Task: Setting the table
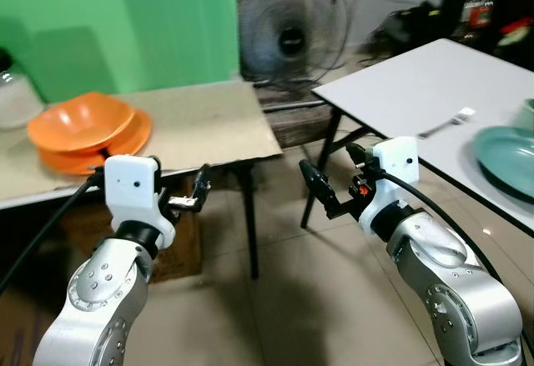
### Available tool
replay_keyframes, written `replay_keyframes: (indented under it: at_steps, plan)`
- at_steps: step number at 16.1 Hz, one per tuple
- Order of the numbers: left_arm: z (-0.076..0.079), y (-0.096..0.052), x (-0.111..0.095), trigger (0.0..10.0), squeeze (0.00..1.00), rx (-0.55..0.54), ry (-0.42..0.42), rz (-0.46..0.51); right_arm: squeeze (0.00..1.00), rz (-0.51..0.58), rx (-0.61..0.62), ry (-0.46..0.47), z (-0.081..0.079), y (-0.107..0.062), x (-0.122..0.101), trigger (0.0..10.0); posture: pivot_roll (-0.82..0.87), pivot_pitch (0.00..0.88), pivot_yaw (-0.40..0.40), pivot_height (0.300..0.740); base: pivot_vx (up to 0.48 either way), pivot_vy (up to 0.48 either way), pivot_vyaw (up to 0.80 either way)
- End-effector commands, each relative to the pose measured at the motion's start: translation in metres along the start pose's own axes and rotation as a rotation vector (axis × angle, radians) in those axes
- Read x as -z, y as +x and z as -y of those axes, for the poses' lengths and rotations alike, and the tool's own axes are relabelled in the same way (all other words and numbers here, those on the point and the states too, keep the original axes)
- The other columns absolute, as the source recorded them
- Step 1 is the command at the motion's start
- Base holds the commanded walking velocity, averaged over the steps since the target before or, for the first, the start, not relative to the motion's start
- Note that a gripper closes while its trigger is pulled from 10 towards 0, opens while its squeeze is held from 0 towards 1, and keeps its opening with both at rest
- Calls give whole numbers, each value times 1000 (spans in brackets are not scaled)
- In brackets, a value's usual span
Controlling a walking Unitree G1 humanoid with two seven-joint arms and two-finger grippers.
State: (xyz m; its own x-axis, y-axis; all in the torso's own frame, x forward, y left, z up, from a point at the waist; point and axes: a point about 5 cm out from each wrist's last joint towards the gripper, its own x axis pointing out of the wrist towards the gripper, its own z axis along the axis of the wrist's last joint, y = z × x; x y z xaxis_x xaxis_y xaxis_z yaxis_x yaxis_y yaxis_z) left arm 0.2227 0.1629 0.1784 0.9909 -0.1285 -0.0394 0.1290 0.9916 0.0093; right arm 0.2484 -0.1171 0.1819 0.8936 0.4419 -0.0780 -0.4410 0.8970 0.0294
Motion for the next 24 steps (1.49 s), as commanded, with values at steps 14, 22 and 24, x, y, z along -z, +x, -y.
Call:
replay_keyframes:
  at_steps: [14,22,24]
  plan:
    - [-4,-2,-1,10000,0,-19,12,13,0,-45,-89,-21,-9,3,6,10000,-35,0,9,740,305,0,442]
    - [-4,-2,-1,10000,0,-13,12,15,0,-30,-86,-14,-8,4,4,10000,-36,0,8,740,321,0,0]
    - [-4,-2,-1,10000,0,-12,13,16,0,-28,-88,-13,-8,5,4,10000,-34,0,5,740,324,0,0]
